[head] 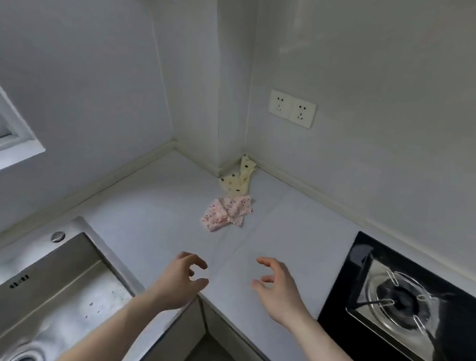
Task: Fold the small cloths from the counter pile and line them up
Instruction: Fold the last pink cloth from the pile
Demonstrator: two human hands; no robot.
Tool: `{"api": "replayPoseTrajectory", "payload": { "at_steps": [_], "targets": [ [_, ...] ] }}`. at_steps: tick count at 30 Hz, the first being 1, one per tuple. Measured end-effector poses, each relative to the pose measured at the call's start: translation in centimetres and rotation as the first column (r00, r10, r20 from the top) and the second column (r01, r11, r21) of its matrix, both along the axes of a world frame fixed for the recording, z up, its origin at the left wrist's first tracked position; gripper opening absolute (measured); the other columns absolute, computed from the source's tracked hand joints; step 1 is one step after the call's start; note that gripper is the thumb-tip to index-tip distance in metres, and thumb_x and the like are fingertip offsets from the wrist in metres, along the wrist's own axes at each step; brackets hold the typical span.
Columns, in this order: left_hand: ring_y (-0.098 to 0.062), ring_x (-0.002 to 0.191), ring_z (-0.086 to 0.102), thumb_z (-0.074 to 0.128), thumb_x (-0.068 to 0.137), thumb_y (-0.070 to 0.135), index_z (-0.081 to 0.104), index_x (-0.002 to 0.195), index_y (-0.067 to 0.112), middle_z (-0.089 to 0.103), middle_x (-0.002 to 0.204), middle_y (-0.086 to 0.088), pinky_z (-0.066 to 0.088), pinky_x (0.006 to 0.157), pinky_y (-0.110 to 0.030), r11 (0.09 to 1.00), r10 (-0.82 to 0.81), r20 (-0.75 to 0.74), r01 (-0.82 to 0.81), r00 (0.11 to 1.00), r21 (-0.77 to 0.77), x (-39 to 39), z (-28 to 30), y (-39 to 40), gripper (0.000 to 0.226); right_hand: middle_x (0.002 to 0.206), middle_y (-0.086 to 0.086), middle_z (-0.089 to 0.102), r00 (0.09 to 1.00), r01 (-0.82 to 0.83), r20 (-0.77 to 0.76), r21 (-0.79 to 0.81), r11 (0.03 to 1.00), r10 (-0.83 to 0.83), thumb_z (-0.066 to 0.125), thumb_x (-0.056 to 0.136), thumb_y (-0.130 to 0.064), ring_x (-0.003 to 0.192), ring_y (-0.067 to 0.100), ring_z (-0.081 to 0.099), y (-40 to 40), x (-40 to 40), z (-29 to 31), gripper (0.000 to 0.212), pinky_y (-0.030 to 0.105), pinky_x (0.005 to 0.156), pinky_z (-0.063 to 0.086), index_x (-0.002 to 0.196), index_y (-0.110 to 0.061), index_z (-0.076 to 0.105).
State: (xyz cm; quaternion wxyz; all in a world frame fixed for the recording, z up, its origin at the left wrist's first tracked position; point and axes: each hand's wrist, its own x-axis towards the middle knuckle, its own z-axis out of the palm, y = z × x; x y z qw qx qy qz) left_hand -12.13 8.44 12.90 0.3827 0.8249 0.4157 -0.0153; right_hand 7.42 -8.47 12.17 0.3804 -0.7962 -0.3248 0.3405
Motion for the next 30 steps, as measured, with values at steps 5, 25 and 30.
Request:
{"api": "replayPoseTrajectory", "payload": {
  "at_steps": [5,25,30],
  "targets": [
    [-0.020,0.123,0.055,0.067,0.093,0.034,0.059,0.131,0.029,0.040,0.149,0.004,0.045,0.105,-0.030,0.982,-0.175,-0.104,0.181,0.979,0.054,2.8,-4.1,8.2,0.039,0.134,-0.013,0.044,0.994,0.087,0.077,-0.089,0.992,-0.080,0.060,0.095,-0.023,0.116,0.005,0.055,5.1,-0.4,-3.4,0.041,0.013,0.064,0.050,0.133,-0.037,0.051],
    [-0.016,0.153,0.015,0.036,0.094,0.065,0.032,0.160,0.025,0.026,0.166,0.010,0.013,0.126,-0.032,0.790,-0.326,0.082,0.224,0.942,0.571,9.5,-21.7,15.2,0.077,0.166,-0.006,0.029,0.658,0.016,0.731,-0.254,0.967,0.181,0.028,0.091,-0.065,0.155,0.023,0.023,12.0,-0.5,-20.8,0.071,0.048,0.122,0.006,0.155,-0.036,0.039],
    [-0.020,0.136,0.036,0.045,0.091,0.055,0.056,0.139,0.021,0.052,0.141,0.007,0.032,0.117,-0.033,0.725,-0.381,0.174,0.177,0.908,0.665,9.3,-23.1,15.4,0.060,0.170,-0.016,-0.002,0.668,0.018,0.721,-0.262,0.965,0.184,-0.003,0.083,-0.069,0.157,0.013,-0.009,11.8,-1.3,-20.9,0.082,0.042,0.127,-0.008,0.159,-0.042,0.011]
  ]
}}
